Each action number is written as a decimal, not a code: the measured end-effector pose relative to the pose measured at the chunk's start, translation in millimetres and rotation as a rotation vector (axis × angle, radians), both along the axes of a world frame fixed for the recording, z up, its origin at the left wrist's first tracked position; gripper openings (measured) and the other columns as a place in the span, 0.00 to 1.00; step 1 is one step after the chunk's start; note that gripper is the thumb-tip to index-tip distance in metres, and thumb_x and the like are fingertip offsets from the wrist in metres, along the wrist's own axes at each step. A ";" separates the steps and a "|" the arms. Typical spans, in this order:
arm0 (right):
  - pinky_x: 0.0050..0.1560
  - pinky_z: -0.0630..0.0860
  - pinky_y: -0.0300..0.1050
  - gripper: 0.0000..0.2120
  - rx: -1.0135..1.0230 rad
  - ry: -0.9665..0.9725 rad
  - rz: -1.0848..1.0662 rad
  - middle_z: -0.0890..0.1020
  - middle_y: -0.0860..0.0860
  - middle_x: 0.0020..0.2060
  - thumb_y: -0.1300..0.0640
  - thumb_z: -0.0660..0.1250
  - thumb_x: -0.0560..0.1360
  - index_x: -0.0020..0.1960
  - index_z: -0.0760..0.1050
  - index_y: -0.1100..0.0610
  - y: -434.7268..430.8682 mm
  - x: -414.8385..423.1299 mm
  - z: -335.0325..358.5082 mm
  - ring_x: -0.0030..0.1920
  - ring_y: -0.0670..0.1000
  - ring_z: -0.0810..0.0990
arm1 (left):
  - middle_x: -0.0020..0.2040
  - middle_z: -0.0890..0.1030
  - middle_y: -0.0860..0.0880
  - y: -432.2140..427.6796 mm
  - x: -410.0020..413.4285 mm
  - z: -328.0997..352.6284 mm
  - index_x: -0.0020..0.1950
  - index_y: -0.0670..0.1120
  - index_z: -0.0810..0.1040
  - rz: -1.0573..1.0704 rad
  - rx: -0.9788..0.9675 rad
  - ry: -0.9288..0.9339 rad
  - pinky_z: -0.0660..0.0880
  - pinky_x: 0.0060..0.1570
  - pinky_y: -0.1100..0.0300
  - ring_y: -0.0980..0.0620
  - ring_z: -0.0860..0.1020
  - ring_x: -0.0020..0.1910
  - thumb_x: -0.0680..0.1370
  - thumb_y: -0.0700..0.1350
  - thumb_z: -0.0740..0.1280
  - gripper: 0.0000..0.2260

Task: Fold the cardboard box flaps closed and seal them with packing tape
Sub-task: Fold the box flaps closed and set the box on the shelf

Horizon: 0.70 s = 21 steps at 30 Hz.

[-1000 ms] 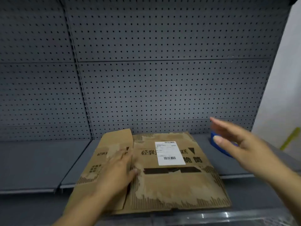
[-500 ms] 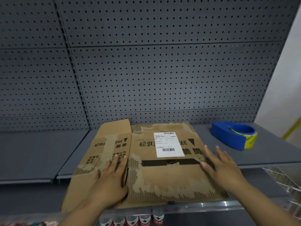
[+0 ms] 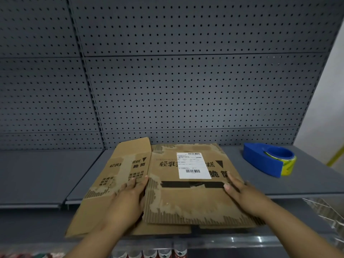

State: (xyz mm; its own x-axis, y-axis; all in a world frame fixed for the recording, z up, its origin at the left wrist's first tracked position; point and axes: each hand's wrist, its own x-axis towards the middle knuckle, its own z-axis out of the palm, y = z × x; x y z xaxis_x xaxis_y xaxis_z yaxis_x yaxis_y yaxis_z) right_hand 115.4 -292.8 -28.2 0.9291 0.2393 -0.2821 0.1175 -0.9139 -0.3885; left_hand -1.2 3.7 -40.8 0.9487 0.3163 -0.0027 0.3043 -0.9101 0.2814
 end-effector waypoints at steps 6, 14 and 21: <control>0.67 0.61 0.51 0.27 0.250 -0.053 -0.009 0.64 0.51 0.73 0.36 0.46 0.77 0.74 0.50 0.40 -1.0 -6.5 50.1 0.70 0.55 0.65 | 0.73 0.65 0.53 6.6 -3.2 35.0 0.74 0.57 0.57 -0.051 -0.154 -0.173 0.65 0.65 0.60 0.54 0.68 0.68 0.79 0.51 0.59 0.24; 0.54 0.67 0.42 0.17 0.818 -0.103 0.019 0.74 0.41 0.53 0.42 0.53 0.78 0.65 0.69 0.41 9.2 -29.1 129.7 0.49 0.42 0.72 | 0.58 0.78 0.54 27.9 -17.2 119.0 0.67 0.55 0.71 0.079 -0.692 -0.507 0.73 0.49 0.58 0.55 0.76 0.53 0.78 0.42 0.63 0.18; 0.48 0.67 0.40 0.19 0.951 -0.064 0.026 0.75 0.44 0.53 0.43 0.54 0.78 0.68 0.66 0.43 35.0 -32.4 152.0 0.46 0.41 0.72 | 0.50 0.83 0.44 35.3 -13.8 145.1 0.64 0.52 0.75 0.185 -1.287 -0.767 0.77 0.48 0.52 0.44 0.81 0.50 0.78 0.40 0.63 0.15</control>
